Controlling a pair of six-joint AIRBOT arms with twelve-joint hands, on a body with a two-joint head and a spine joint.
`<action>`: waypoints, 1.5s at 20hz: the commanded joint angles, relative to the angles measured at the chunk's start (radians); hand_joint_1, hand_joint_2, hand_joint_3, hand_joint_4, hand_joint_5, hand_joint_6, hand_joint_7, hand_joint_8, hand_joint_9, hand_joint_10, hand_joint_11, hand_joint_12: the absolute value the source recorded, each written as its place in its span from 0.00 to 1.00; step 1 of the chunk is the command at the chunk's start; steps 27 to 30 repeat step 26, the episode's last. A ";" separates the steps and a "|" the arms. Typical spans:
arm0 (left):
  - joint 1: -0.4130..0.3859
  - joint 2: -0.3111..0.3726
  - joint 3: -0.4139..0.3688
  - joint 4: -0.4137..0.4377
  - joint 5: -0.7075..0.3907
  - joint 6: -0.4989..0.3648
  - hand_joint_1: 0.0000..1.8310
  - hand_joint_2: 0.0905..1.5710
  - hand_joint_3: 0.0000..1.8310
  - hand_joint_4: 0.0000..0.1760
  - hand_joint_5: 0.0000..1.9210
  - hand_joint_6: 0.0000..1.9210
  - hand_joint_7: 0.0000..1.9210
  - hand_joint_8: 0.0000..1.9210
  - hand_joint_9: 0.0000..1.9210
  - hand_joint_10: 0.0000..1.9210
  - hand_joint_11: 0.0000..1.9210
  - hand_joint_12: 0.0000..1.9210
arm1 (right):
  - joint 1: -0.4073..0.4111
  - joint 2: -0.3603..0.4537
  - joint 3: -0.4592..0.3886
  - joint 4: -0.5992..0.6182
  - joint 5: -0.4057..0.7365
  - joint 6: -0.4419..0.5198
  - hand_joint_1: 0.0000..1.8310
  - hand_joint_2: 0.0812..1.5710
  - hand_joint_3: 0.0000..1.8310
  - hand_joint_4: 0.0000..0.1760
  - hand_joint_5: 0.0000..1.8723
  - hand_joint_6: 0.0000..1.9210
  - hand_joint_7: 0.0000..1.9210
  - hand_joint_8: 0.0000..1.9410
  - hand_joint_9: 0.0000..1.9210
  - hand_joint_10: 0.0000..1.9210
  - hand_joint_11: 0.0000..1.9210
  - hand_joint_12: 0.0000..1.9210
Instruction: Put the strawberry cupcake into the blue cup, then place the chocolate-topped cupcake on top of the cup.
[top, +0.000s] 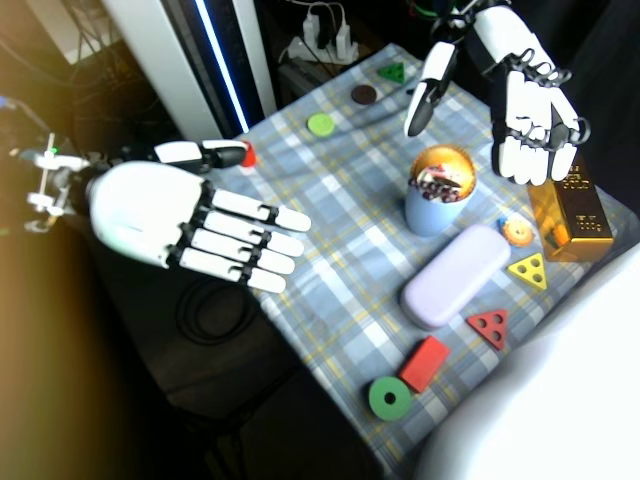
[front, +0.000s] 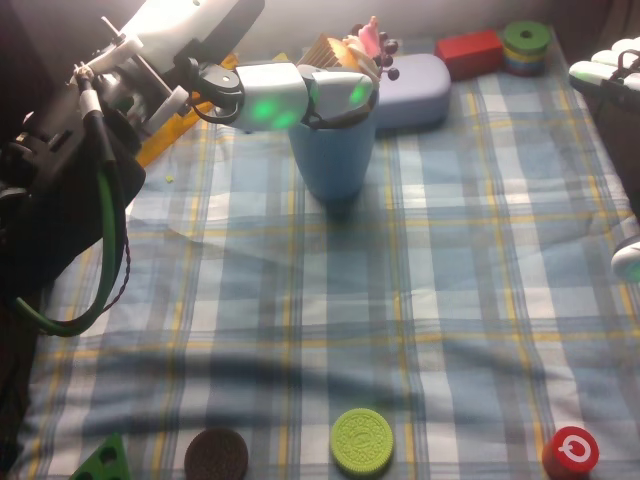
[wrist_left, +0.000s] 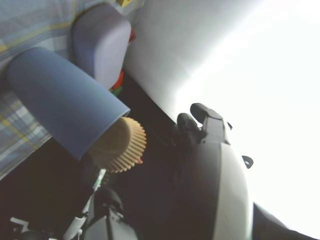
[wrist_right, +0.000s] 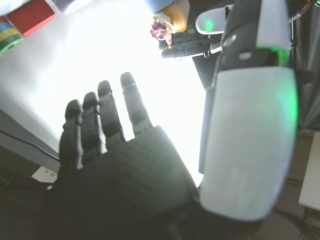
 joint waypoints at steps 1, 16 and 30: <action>-0.004 0.005 0.002 0.017 -0.121 -0.007 0.40 0.58 0.00 0.00 0.23 0.00 0.23 0.00 0.21 0.00 0.00 0.36 | 0.002 -0.002 0.004 0.027 0.120 0.006 0.11 0.45 0.00 0.38 0.01 0.00 0.03 0.00 0.01 0.00 0.01 0.01; 0.213 0.336 -0.259 -0.048 -0.307 -0.007 0.00 0.53 0.01 0.33 0.03 0.00 0.02 0.00 0.00 0.00 0.01 0.00 | -0.057 0.080 -0.065 0.173 0.295 -0.081 0.00 0.56 0.01 0.29 0.00 0.00 0.00 0.00 0.00 0.00 0.00 0.00; 0.501 0.384 -0.445 -0.253 -0.680 0.129 0.00 0.50 0.00 0.66 0.00 0.00 0.00 0.00 0.00 0.00 0.00 0.00 | -0.507 0.120 -0.204 0.529 0.753 -0.105 0.00 0.55 0.00 0.23 0.00 0.00 0.00 0.00 0.00 0.00 0.00 0.00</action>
